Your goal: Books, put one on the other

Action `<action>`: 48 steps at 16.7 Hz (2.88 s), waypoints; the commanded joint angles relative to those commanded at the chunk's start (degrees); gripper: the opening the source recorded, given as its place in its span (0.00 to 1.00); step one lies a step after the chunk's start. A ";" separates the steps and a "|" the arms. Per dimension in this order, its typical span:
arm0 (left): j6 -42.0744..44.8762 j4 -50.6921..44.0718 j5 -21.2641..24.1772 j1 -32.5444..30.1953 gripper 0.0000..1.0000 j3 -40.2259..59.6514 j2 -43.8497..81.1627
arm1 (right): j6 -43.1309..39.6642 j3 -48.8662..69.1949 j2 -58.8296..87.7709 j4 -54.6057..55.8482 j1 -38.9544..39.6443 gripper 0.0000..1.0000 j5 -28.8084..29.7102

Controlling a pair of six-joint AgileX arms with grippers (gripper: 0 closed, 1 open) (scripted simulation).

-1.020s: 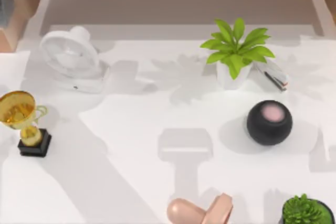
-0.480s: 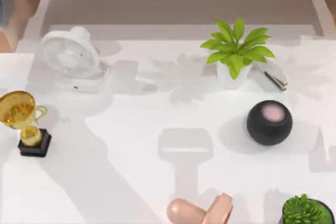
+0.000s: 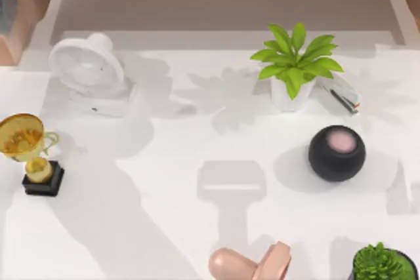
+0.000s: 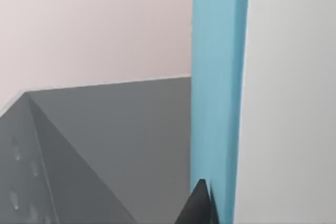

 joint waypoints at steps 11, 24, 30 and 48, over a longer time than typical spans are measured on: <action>48.01 -4.17 8.31 12.56 0.00 -17.03 -18.15 | 0.00 0.00 0.00 0.00 0.00 1.00 0.00; 106.49 -9.18 12.43 20.21 0.00 -41.03 -14.09 | 0.00 0.00 0.00 0.00 0.00 1.00 0.00; 111.22 -9.48 12.32 19.57 0.00 -43.01 -12.17 | 0.00 0.00 0.00 0.00 0.00 1.00 0.00; 110.77 -8.82 11.89 18.99 0.68 -42.43 -11.20 | 0.00 0.00 0.00 0.00 0.00 1.00 0.00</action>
